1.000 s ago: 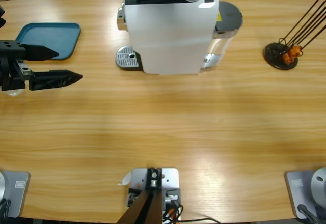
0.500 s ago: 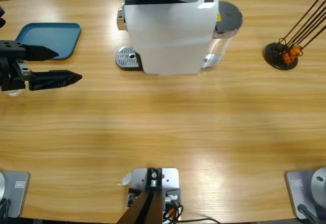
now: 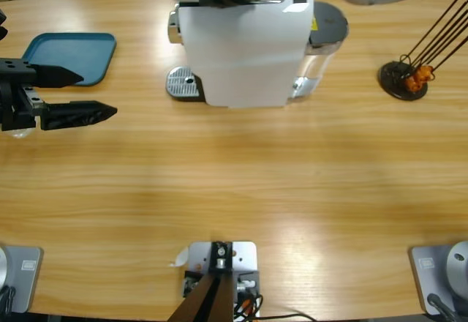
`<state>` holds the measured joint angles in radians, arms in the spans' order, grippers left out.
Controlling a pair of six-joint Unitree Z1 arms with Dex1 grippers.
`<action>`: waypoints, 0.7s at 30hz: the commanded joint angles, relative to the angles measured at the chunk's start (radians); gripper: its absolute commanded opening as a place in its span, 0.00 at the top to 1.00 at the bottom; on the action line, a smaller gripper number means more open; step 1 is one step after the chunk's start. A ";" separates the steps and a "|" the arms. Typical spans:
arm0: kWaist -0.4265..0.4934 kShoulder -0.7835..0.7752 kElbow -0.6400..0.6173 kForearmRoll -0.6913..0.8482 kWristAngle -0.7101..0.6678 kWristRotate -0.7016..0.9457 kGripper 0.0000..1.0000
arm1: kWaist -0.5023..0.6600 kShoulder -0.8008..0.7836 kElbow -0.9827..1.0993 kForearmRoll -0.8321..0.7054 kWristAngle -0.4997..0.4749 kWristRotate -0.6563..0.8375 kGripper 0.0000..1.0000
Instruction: Pour coffee
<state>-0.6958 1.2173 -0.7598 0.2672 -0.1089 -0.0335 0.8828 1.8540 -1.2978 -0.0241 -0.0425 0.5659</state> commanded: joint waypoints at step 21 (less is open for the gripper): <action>0.010 -0.061 0.005 0.033 0.062 -0.015 0.00 | 0.002 -0.257 -0.015 0.147 -0.078 -0.368 0.00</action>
<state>-0.6940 1.2163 -0.7591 0.2674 -0.1088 -0.0335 0.8885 1.7547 -1.3193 -0.0007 -0.1012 0.2296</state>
